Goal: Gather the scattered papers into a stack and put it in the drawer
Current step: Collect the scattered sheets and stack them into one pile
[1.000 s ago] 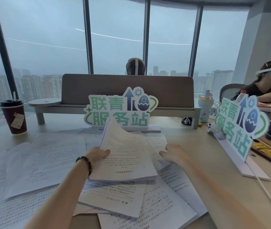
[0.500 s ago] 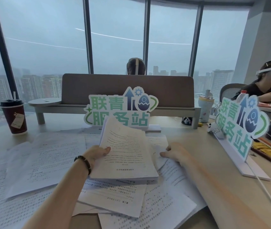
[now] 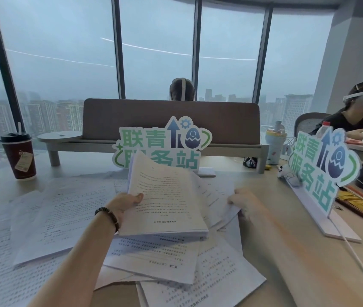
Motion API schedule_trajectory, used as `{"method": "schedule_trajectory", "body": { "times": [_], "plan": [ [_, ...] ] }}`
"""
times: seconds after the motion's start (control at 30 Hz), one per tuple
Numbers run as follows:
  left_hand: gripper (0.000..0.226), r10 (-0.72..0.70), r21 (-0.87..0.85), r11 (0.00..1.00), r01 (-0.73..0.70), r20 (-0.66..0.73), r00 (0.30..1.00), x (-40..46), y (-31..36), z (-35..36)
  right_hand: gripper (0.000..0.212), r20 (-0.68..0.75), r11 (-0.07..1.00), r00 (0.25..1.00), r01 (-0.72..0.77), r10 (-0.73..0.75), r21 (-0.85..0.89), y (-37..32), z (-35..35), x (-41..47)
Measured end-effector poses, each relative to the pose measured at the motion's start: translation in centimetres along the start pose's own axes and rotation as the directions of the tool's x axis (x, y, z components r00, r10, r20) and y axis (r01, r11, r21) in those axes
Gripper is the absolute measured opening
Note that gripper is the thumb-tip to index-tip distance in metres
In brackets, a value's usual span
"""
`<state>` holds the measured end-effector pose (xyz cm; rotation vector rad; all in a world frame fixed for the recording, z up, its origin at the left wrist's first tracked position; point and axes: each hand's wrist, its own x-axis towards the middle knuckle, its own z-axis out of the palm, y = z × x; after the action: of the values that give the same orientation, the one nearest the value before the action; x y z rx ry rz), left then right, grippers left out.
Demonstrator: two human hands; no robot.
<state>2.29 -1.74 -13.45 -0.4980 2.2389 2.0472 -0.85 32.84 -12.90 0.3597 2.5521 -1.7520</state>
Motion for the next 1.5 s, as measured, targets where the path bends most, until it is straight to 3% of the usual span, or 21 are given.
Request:
{"method": "schedule_trajectory", "body": {
  "times": [0.03, 0.1, 0.17, 0.3, 0.33, 0.37, 0.47, 0.53, 0.6, 0.67, 0.77, 0.97, 1.2, 1.37, 1.5],
  "plan": [
    [0.032, -0.005, 0.013, 1.000, 0.005, -0.003, 1.000, 0.1, -0.1, 0.0, 0.003, 0.020, 0.999, 1.000, 0.004, -0.003, -0.048, 0.0, 0.0, -0.3],
    [0.033, -0.016, 0.032, 0.999, 0.016, -0.006, 1.000, 0.2, -0.2, -0.1, 0.016, 0.044, 0.986, 0.999, 0.028, -0.022, -0.161, 0.3, 0.1, -0.4],
    [0.033, -0.019, 0.056, 0.998, 0.019, -0.004, 1.000, 0.0, -0.2, -0.1, 0.025, 0.014, 0.984, 0.998, 0.070, -0.069, -0.167, 0.5, 0.4, 0.0],
    [0.030, -0.023, 0.053, 0.998, 0.023, -0.002, 1.000, -0.4, 0.0, 0.1, 0.078, -0.014, 0.990, 0.996, 0.081, -0.083, -0.118, 0.5, 0.5, 0.6],
    [0.030, -0.023, 0.057, 0.998, 0.023, 0.000, 1.000, -0.5, 0.0, 0.1, 0.082, -0.016, 0.990, 0.997, 0.072, -0.075, -0.118, 0.3, 0.4, 0.3],
    [0.031, -0.025, 0.066, 0.997, 0.025, -0.001, 1.000, -0.5, 0.0, 0.1, 0.076, -0.021, 0.988, 0.997, 0.068, -0.071, -0.136, 0.4, 0.4, 0.3],
    [0.032, -0.033, 0.081, 0.996, 0.032, 0.004, 0.999, -0.4, -0.1, 0.1, 0.022, -0.049, 0.941, 0.993, 0.083, -0.105, -0.329, 0.1, 0.5, -0.4],
    [0.031, -0.031, 0.085, 0.996, 0.031, 0.004, 1.000, -0.5, -0.1, 0.2, 0.012, -0.065, 0.857, 0.980, 0.131, -0.188, -0.498, 0.0, 0.8, -0.7],
    [0.031, -0.026, 0.099, 0.995, 0.025, 0.002, 1.000, -0.6, -0.1, 0.3, 0.014, -0.063, 0.813, 0.973, 0.148, -0.222, -0.563, -0.1, 1.1, -0.7],
    [0.031, -0.019, 0.125, 0.992, 0.018, 0.002, 1.000, -0.6, -0.1, 0.4, 0.022, -0.060, 0.836, 0.979, 0.134, -0.195, -0.532, -0.2, 1.2, -0.7],
    [0.032, -0.014, 0.156, 0.988, 0.013, 0.006, 1.000, -0.6, -0.2, 0.6, 0.013, -0.021, 0.894, 0.991, 0.114, -0.136, -0.433, -0.7, 0.9, -0.7],
    [0.029, 0.001, 0.167, 0.986, -0.003, 0.008, 1.000, -0.8, -0.2, 0.9, 0.024, 0.067, 0.978, 0.997, 0.045, -0.032, -0.203, -0.7, 0.6, -1.5],
    [0.029, 0.002, 0.162, 0.987, -0.006, 0.021, 1.000, -0.3, -0.3, 0.7, 0.036, 0.035, 0.999, 0.999, 0.020, -0.022, 0.043, -0.7, -0.7, -1.3],
    [0.029, -0.007, 0.179, 0.984, 0.001, 0.028, 1.000, -0.3, -0.3, 0.9, 0.041, 0.054, 0.979, 0.998, 0.040, -0.029, -0.199, -0.4, -0.6, -1.0],
    [0.026, -0.002, 0.179, 0.984, -0.003, 0.029, 1.000, -0.5, -0.2, 1.0, 0.030, 0.118, 0.957, 0.993, 0.039, -0.005, -0.286, -1.1, -1.2, -1.2]
  ]
}}
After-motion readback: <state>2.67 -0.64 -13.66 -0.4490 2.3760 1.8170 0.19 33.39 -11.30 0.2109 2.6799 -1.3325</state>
